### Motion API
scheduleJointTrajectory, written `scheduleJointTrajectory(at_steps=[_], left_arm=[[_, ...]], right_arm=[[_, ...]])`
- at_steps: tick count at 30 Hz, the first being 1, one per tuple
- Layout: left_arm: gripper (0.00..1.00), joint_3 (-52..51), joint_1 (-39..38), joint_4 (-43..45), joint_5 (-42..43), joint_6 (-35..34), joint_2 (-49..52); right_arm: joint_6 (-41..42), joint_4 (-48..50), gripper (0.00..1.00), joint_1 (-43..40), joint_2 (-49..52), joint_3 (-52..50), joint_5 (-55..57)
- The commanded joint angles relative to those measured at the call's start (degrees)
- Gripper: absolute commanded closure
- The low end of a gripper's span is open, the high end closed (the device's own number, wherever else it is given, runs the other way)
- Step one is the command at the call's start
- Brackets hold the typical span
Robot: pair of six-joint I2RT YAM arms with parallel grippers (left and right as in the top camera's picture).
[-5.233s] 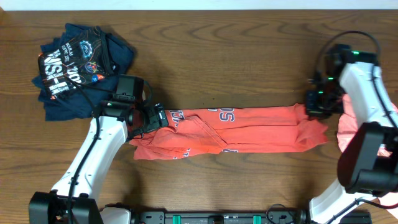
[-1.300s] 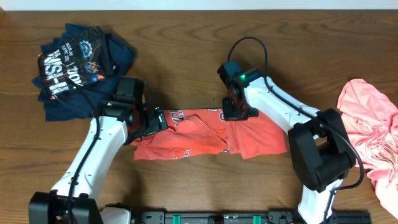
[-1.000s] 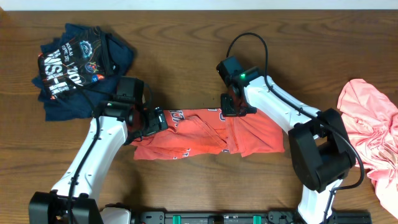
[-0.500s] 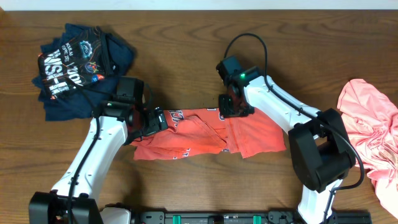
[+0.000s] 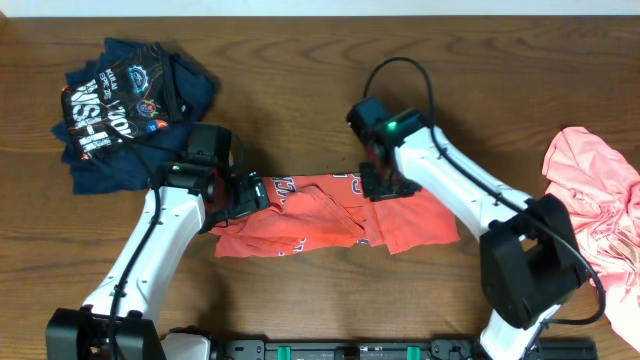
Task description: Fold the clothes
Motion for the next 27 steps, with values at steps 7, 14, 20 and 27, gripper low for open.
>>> scheduleJointTrajectory(at_steps=[7,14,20,27], left_arm=[[0.05,1.0,0.2,-0.2,0.1,-0.3,0.0],[0.05,1.0,0.2,-0.2,0.1,-0.3,0.0],[0.05,1.0,0.2,-0.2,0.1,-0.3,0.0],[0.05,1.0,0.2,-0.2,0.1,-0.3,0.0]], right_arm=[[2.0,9.3,0.6,2.6,0.2,-7.5,1.0],[3.3,15.1,0.59,2.6,0.2,-12.2,1.0],[3.2,15.4,0.68,2.6,0.2,-12.3,1.0],[4.4,15.9,0.99,2.5,0.2,-12.3,1.0]])
